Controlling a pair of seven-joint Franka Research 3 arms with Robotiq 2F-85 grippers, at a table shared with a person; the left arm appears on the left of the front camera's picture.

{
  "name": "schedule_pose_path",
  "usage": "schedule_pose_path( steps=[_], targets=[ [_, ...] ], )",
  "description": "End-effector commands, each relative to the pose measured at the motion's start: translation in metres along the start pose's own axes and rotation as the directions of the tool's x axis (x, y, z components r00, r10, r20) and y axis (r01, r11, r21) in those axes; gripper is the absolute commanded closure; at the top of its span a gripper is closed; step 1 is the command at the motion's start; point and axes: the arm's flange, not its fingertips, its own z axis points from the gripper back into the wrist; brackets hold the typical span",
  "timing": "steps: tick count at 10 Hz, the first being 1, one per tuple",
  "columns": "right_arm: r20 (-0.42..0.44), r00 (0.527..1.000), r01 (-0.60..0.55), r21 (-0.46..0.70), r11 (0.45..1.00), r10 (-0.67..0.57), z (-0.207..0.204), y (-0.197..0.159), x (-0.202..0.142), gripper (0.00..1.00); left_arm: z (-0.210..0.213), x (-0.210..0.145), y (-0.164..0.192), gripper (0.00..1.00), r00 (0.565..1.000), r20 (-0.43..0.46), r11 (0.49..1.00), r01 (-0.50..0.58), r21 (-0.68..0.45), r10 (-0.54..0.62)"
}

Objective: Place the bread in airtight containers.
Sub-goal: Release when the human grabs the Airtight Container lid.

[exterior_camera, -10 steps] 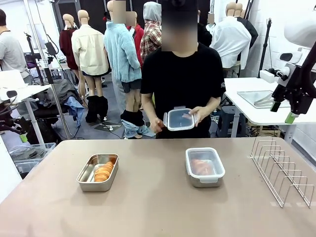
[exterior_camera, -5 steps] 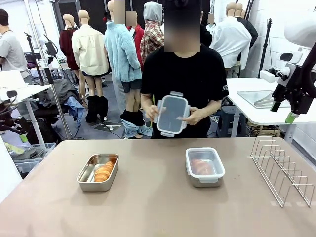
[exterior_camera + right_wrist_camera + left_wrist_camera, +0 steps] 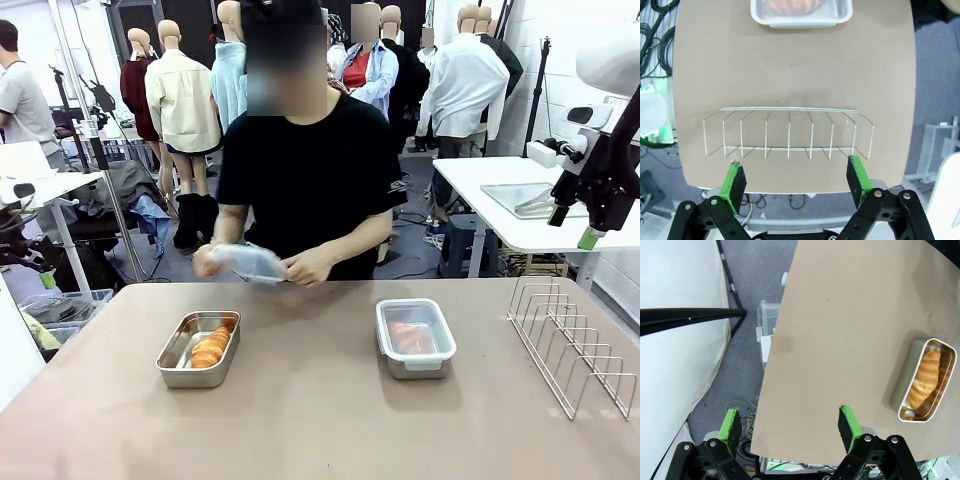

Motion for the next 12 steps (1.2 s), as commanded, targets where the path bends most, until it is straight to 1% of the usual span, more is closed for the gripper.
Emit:
schedule_pose_path(
  steps=[1, 12],
  targets=[
    [-0.010, 1.000, -0.013, 0.008, 1.000, 0.014, 0.0005, 0.0010, 0.0007, 0.00, 0.0005, -0.0004, 0.0012, 0.00, 1.000, 0.002, 1.000, -0.003, -0.001, 0.003],
    [-0.010, 1.000, -0.013, 0.008, 1.000, 0.014, 0.0005, 0.0010, 0.0007, 0.00, 0.0005, -0.0004, 0.0012, 0.00, 1.000, 0.002, 1.000, -0.003, -0.001, 0.003]
  ],
)
